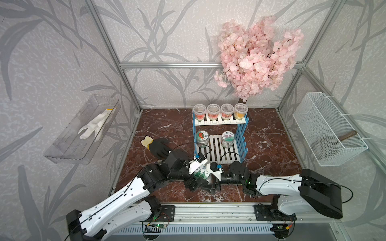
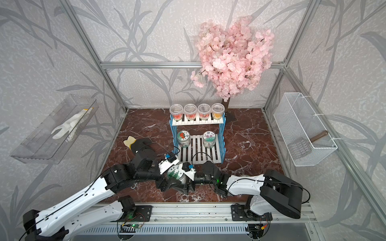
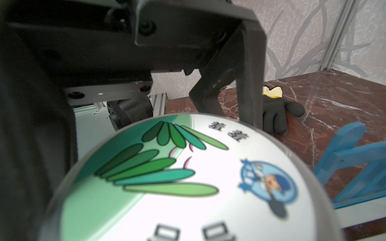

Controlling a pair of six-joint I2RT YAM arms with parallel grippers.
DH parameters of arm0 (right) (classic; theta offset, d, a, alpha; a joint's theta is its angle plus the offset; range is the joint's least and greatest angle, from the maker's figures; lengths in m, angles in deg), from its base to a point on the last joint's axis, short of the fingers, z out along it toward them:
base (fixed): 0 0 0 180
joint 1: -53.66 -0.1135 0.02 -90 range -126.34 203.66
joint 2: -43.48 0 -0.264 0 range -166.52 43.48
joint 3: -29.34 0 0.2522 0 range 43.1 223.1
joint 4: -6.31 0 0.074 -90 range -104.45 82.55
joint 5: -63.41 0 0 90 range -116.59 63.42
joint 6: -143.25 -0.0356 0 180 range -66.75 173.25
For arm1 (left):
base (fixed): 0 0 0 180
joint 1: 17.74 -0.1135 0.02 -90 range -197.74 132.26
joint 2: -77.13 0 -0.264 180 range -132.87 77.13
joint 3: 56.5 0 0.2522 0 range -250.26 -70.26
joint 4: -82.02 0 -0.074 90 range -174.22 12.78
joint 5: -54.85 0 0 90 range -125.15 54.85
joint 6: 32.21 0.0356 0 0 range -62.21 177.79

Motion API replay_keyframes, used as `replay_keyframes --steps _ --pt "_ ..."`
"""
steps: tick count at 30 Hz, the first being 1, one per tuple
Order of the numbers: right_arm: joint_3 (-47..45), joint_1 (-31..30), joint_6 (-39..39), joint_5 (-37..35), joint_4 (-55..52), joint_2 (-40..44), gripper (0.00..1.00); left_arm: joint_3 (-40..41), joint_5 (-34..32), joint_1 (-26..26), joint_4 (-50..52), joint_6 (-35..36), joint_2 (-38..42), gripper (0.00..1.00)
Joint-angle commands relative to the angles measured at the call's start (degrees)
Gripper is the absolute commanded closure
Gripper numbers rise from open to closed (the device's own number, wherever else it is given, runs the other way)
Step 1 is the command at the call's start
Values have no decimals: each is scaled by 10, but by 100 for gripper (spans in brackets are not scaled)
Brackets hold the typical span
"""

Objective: Place the seed container on the shelf
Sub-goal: Pick up the seed jar at the center of the board, then place the seed jar on the shelf.

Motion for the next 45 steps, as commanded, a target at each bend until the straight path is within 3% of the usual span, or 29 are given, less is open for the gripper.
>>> replay_keyframes --steps 1,8,13,20,24,32,45 --pt "17 1 -8 3 24 -4 13 -3 11 3 -21 -1 6 13" --pt "1 1 -13 -14 12 1 17 9 -10 3 -47 -36 19 0" --pt "-14 1 -11 -55 14 -6 17 22 -35 3 -66 -73 38 0" --pt "-25 1 -20 -194 8 -37 17 65 -277 2 -61 -192 134 0" --pt "-15 1 -35 -275 16 -63 17 118 -364 2 -76 -273 205 0" --pt "21 1 -28 -423 78 -147 17 155 -378 2 -70 -350 187 0" --pt "72 12 -30 -479 152 -246 17 188 -357 2 -97 -356 178 0"
